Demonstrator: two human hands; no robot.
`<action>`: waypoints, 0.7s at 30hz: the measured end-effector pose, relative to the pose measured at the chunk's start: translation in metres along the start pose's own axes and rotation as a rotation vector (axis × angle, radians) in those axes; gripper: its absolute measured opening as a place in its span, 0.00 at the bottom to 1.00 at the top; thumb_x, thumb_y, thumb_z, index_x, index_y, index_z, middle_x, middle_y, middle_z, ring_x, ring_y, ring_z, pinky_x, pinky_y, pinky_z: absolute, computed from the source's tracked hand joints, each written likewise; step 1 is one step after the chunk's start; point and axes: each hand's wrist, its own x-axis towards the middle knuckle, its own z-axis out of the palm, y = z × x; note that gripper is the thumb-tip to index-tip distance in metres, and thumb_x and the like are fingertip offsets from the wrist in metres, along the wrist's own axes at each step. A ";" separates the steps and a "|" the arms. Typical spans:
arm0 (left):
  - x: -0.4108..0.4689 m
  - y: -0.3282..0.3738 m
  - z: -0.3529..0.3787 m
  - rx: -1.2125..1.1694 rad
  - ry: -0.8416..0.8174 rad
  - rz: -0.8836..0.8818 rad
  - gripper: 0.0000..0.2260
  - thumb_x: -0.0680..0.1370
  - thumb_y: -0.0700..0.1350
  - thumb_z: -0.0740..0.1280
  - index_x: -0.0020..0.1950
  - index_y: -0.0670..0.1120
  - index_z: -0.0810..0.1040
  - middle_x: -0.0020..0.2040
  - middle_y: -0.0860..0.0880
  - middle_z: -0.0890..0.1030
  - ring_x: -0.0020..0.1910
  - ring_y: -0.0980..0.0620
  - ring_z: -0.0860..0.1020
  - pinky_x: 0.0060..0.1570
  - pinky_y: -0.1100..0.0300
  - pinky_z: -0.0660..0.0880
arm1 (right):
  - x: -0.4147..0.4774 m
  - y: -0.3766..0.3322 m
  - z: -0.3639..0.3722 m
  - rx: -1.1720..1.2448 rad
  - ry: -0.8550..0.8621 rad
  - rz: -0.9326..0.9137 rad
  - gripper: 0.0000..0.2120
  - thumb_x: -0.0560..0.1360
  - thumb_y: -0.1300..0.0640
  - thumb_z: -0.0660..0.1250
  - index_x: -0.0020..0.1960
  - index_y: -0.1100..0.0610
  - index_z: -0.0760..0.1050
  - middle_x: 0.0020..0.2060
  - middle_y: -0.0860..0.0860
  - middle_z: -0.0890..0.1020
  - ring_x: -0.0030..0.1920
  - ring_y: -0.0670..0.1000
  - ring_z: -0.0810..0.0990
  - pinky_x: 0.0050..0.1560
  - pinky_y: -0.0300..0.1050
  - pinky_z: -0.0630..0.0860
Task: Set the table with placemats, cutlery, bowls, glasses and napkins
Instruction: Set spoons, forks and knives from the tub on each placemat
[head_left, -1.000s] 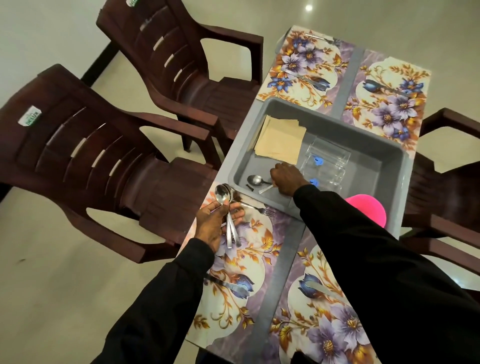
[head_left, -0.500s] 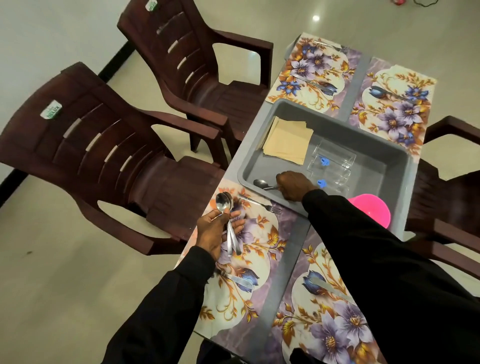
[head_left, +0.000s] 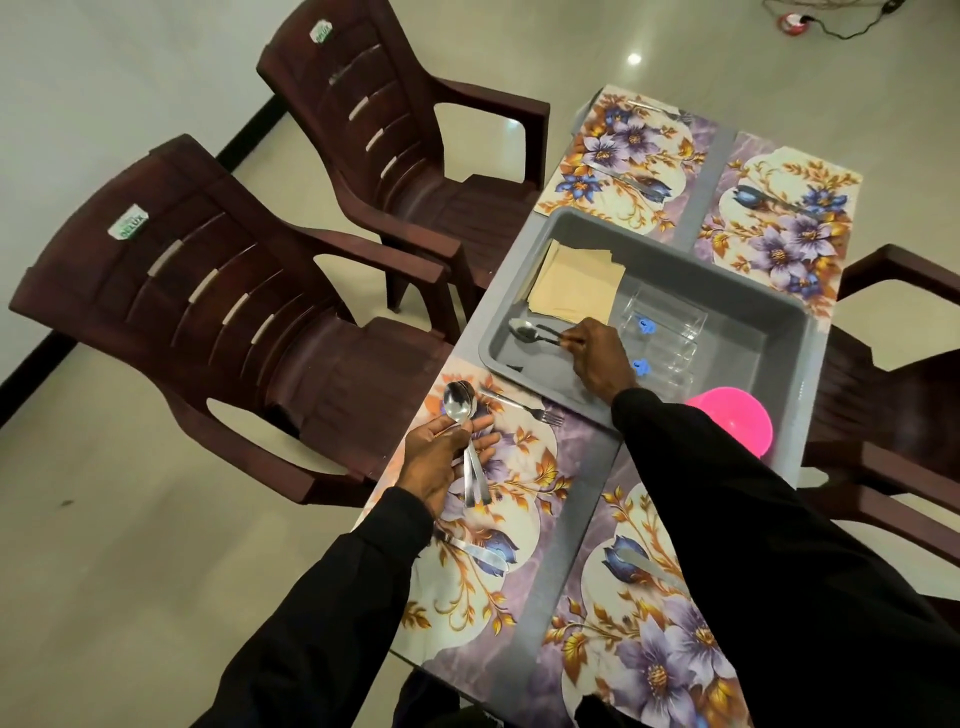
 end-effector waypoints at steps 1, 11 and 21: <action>-0.003 0.002 0.002 0.003 -0.008 -0.010 0.12 0.83 0.33 0.63 0.65 0.31 0.77 0.58 0.36 0.84 0.55 0.38 0.85 0.52 0.51 0.84 | -0.001 -0.003 -0.005 0.020 0.038 -0.031 0.06 0.80 0.59 0.68 0.49 0.61 0.81 0.46 0.54 0.83 0.46 0.54 0.81 0.49 0.54 0.80; -0.028 0.019 0.034 -0.020 -0.081 -0.013 0.11 0.83 0.32 0.61 0.64 0.32 0.76 0.59 0.36 0.84 0.55 0.38 0.85 0.56 0.47 0.82 | -0.101 -0.061 -0.064 -0.256 0.213 -0.451 0.09 0.79 0.58 0.68 0.54 0.60 0.84 0.47 0.57 0.82 0.47 0.56 0.80 0.45 0.53 0.78; -0.057 0.020 0.070 0.034 -0.196 0.016 0.11 0.83 0.34 0.62 0.63 0.31 0.78 0.59 0.35 0.84 0.59 0.37 0.83 0.63 0.43 0.79 | -0.181 -0.070 -0.080 -0.418 0.299 -0.523 0.14 0.74 0.60 0.76 0.58 0.61 0.80 0.52 0.60 0.81 0.52 0.60 0.78 0.48 0.52 0.74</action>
